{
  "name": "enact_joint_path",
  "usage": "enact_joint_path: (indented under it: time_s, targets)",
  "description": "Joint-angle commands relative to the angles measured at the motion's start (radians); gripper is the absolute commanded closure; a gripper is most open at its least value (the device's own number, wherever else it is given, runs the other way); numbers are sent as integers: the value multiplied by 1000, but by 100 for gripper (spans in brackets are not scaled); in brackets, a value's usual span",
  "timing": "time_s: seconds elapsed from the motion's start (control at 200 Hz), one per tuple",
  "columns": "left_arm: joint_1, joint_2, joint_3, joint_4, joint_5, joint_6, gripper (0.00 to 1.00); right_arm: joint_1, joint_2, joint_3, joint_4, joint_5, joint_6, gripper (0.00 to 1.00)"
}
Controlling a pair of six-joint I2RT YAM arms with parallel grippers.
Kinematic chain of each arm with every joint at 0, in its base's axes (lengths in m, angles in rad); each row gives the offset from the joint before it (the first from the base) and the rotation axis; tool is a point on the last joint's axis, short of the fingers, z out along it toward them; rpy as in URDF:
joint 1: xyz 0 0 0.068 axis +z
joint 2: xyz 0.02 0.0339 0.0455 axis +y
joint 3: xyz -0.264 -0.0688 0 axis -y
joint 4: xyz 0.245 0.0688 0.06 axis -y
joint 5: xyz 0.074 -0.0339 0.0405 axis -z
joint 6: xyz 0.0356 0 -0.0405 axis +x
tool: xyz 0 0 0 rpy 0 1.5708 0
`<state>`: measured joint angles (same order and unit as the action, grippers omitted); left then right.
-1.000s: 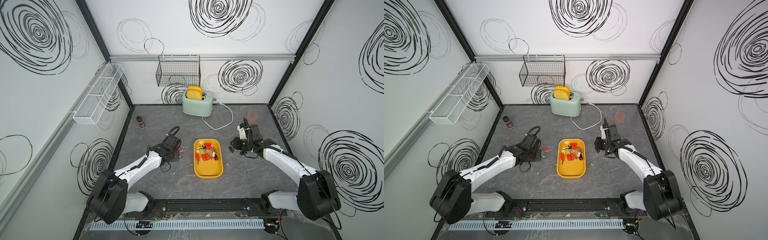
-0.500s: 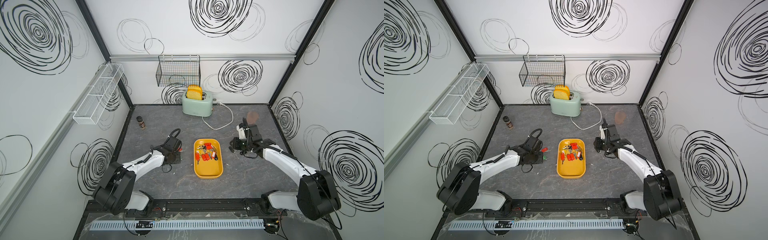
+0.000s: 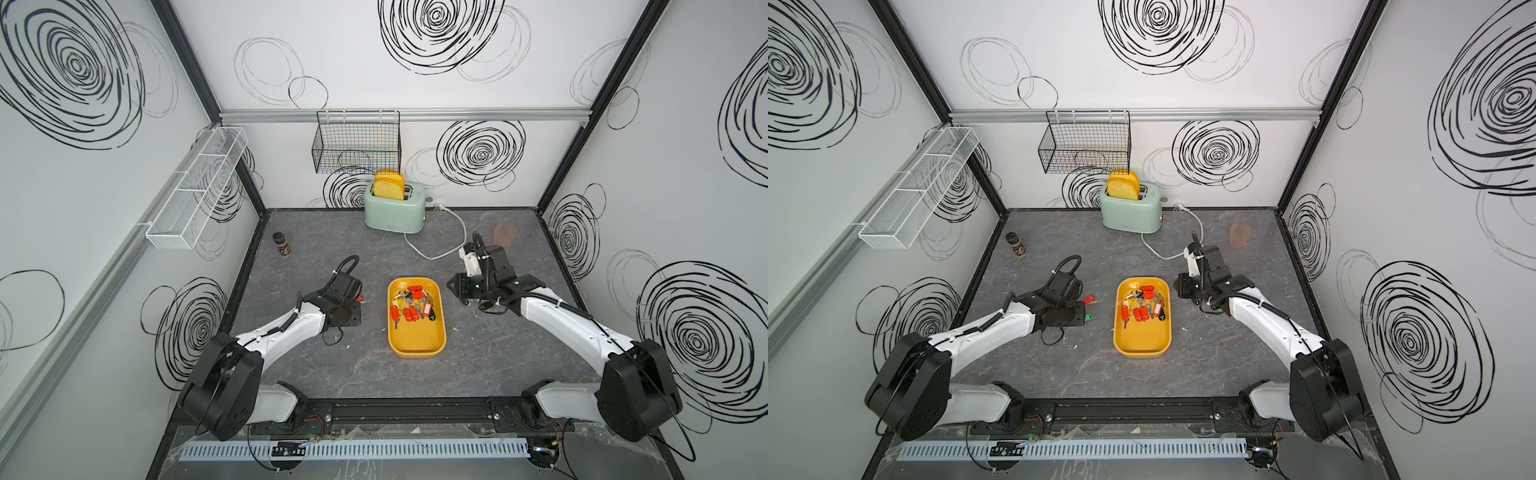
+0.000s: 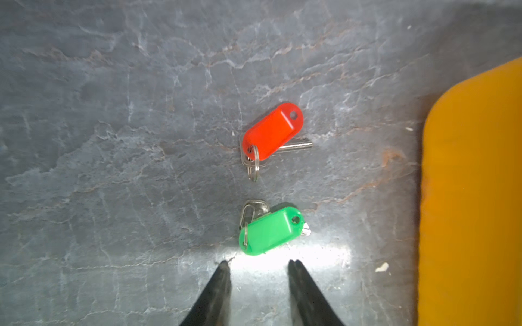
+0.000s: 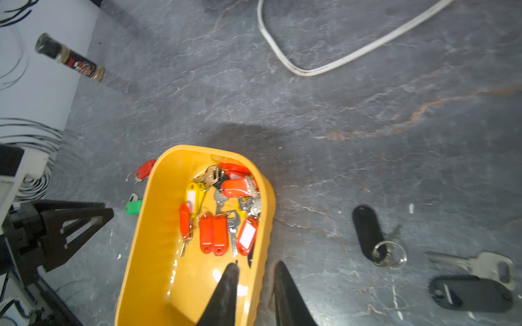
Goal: Take the keys out of the storage box
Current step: Place the key at the center of the board, then pick up the key from the storage box.
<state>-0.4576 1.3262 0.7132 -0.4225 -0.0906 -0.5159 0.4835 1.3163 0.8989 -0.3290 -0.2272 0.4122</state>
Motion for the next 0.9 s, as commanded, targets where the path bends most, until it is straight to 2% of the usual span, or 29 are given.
enact_joint_path:
  time_s: [0.0,0.1,0.26,0.565,0.895]
  targets:
    - [5,-61,5,-7,2,-6,57,63,34,47,-21,-16,-37,73]
    - [5,-104,3,2,31,-1,51,129,84,78,-28,2,-41,72]
    - [3,-147,1,9,64,2,48,186,171,119,-32,29,-26,71]
    - [3,-176,-33,36,93,2,46,208,349,204,-75,75,19,65]
    - [3,-179,-63,49,90,-3,45,214,466,259,-78,45,36,62]
